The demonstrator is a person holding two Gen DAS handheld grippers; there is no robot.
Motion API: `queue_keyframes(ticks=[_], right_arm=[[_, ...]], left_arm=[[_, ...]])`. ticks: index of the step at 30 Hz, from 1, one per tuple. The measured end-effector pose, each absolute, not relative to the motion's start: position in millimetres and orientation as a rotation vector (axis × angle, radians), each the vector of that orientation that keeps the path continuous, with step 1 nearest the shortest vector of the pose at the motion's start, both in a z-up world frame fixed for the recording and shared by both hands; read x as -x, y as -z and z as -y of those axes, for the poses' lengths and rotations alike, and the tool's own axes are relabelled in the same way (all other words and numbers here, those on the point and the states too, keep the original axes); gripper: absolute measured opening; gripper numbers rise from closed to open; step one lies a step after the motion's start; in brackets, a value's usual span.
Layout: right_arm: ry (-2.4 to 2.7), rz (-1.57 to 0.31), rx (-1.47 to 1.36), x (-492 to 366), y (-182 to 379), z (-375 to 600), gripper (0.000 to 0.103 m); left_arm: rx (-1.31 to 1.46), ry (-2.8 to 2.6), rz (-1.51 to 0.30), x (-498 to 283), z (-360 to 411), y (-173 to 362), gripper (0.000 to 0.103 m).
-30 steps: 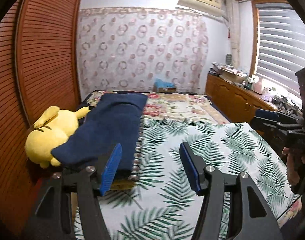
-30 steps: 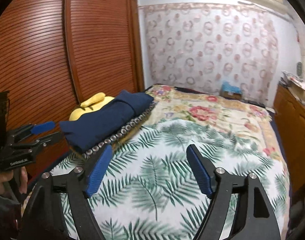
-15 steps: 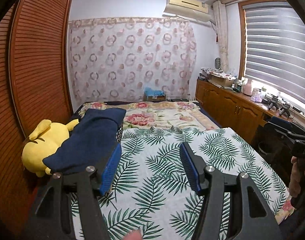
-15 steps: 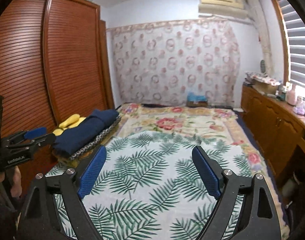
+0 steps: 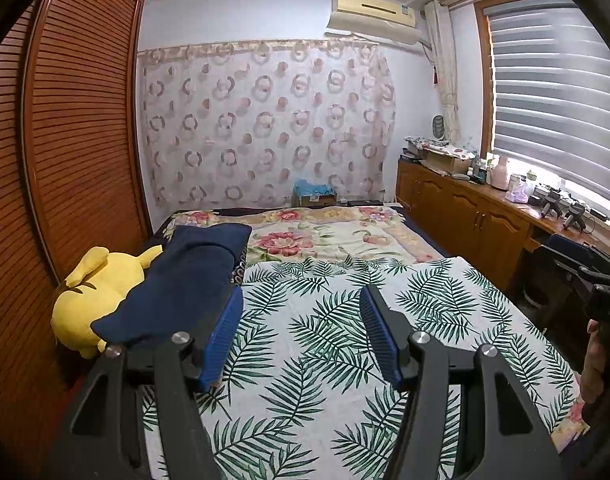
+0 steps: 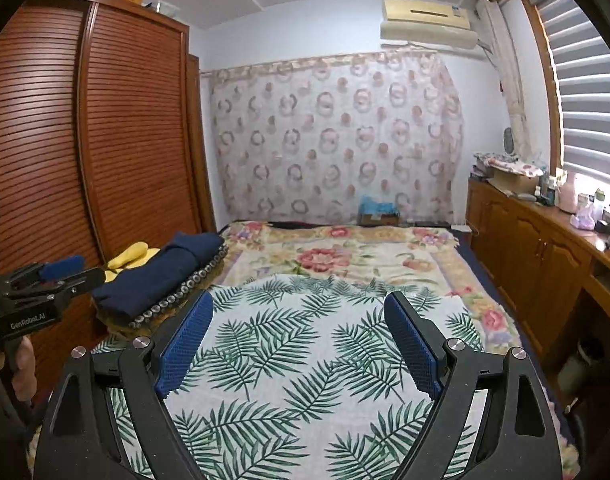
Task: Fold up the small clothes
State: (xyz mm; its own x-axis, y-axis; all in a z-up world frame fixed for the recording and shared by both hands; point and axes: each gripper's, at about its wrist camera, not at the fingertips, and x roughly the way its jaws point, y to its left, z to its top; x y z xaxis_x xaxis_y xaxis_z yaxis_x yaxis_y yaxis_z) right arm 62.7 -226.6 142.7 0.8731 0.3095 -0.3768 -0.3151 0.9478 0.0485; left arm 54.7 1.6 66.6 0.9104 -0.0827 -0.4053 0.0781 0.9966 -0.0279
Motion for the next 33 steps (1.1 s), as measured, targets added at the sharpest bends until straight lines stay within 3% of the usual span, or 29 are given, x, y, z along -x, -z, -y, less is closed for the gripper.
queue_keyframes(ticks=[33], right_arm=[[-0.315,-0.392,0.011,-56,-141,237,0.089]], left_arm=[[0.006,0.072,-0.407,-51,-4,-69,0.060]])
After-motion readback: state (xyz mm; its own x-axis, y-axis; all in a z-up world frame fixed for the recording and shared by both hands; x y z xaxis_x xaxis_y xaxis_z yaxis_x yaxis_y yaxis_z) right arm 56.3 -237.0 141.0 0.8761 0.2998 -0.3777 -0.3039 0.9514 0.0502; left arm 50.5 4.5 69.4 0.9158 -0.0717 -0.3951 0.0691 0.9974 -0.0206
